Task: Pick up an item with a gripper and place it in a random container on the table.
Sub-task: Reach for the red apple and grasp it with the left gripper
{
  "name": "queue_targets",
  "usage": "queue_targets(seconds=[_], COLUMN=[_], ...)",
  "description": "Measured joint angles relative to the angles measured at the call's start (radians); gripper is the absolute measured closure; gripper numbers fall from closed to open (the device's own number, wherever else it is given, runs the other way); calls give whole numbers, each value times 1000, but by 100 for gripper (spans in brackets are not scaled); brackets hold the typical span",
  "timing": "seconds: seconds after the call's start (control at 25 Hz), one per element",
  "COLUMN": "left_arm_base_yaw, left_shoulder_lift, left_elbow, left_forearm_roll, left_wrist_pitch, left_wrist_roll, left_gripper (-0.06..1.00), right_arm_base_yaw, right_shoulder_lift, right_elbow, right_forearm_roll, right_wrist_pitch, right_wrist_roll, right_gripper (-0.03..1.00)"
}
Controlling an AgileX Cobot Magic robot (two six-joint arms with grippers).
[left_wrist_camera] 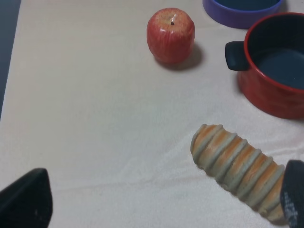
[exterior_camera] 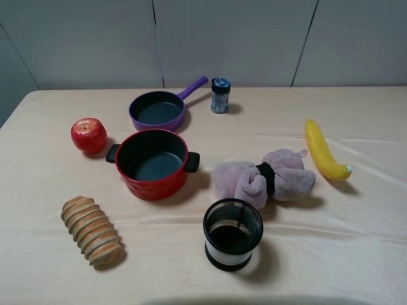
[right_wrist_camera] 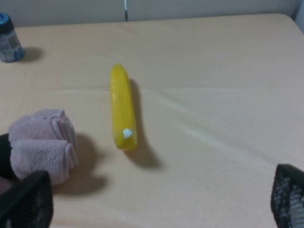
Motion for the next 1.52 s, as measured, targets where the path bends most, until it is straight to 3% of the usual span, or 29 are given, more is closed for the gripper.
queue_targets(seconds=[1.0, 1.52], left_arm_base_yaw=[0, 0], left_shoulder_lift=[10, 300], left_elbow=[0, -80], left_forearm_roll=[0, 2], left_wrist_pitch=[0, -14], left_wrist_roll=[0, 0], left_gripper=[-2, -2], right_arm_base_yaw=[0, 0], right_shoulder_lift=[0, 0], right_elbow=[0, 0], right_forearm_roll=[0, 0], right_wrist_pitch=[0, 0], right_wrist_roll=[0, 0], right_gripper=[27, 27])
